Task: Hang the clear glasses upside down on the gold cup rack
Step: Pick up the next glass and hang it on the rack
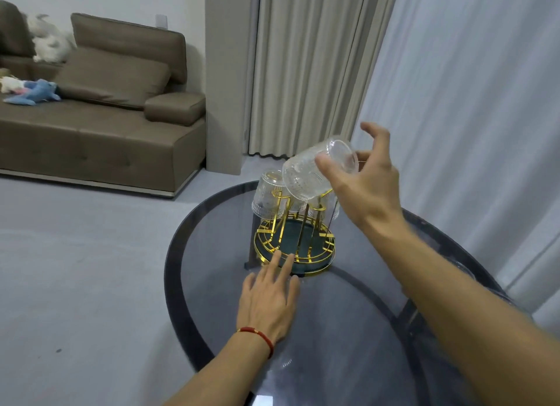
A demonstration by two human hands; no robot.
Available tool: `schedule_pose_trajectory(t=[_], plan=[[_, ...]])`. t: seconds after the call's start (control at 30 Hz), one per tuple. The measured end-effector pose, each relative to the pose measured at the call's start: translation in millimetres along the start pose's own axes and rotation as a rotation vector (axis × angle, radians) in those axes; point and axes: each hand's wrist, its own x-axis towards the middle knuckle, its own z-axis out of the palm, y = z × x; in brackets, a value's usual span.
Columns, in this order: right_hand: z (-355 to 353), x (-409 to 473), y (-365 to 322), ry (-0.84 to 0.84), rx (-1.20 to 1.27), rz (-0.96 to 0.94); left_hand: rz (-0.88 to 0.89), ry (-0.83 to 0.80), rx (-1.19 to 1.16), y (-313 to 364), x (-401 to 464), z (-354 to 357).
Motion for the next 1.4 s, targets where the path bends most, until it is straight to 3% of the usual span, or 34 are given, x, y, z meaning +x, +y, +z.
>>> schedule_pose_trajectory(t=[0.3, 0.57, 0.8, 1.2, 1.4], plan=[[64.9, 10.5, 1.4, -0.18, -0.202, -0.123, 0.022, 0.019, 0.123, -0.7, 2.4, 5.1], [91.8, 7.6, 34.8, -0.28, -0.296, -0.087, 0.038, 0.008, 0.169, -0.3, -0.3, 7.7], [95.7, 6.0, 45.0, -0.32, -0.422, -0.099, 0.045, 0.011, 0.164, -2.8, -0.6, 9.1], [104.3, -2.0, 42.8, -0.341, -0.851, -0.132, 0.053, 0.006, 0.191, 0.7, -2.9, 4.6], [86.7, -19.8, 45.1, -0.278, -0.774, -0.215, 0.098, 0.065, 0.167, 11.9, -13.4, -6.5]])
